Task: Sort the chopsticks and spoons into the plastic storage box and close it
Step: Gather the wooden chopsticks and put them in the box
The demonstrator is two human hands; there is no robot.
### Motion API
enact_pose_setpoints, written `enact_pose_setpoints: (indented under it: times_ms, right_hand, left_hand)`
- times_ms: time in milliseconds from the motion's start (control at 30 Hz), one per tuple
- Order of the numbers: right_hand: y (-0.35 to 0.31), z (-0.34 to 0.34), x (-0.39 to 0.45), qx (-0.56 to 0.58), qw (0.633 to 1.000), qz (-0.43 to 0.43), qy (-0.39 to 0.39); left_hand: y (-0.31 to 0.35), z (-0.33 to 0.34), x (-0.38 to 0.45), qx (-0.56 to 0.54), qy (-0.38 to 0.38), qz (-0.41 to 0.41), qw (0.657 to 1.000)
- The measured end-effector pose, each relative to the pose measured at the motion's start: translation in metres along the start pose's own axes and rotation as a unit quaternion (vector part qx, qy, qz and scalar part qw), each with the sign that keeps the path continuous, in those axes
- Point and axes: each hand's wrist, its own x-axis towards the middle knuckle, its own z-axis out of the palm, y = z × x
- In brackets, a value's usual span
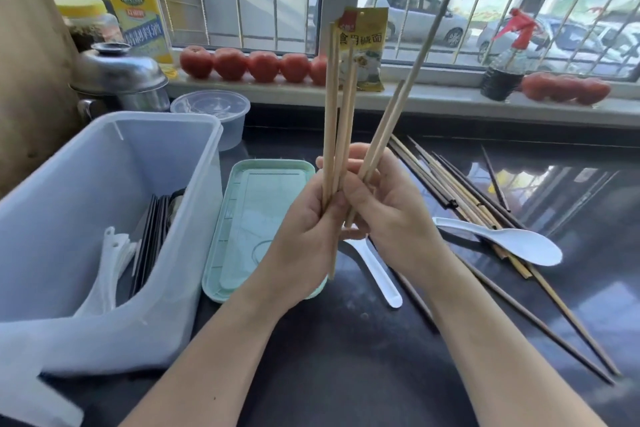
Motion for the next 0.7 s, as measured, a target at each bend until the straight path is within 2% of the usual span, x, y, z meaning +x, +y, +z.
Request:
enact_pose_setpoints:
  times_ms: [133, 267, 333, 467, 600, 700]
  right_hand:
    - [-0.005, -0.005, -0.001, -0.038, 0.999, 0.003, 0.017]
    - [-0.014, -0.009, -0.005, -0.053, 0.997, -0.054, 0.01]
    - [-0.015, -0.01, -0.004, -0.064, 0.995, -0.07, 0.015]
    - [-0.007, -0.011, -0.003, -0.045, 0.998, -0.043, 0.017]
    - [-0.006, -0.015, -0.004, -0.008, 0.999, -0.037, -0.006]
    - [-0.002, -0.016, -0.002, -0.021, 0.999, -0.035, -0.01]
  left_hand:
    - [-0.003, 0.003, -0.003, 0.041, -0.04, 0.039, 0.998]
    - [0.005, 0.012, -0.009, 0.059, -0.054, 0.079, 0.994]
    - [0.003, 0.014, -0.005, 0.073, -0.055, 0.079, 0.993]
    - [-0.004, 0.013, 0.0, 0.048, -0.049, 0.041, 0.997]
    - [-0.001, 0.012, -0.002, 0.022, -0.053, 0.045, 0.997]
    - [-0.006, 0.014, -0.005, 0.038, -0.074, 0.043, 0.996]
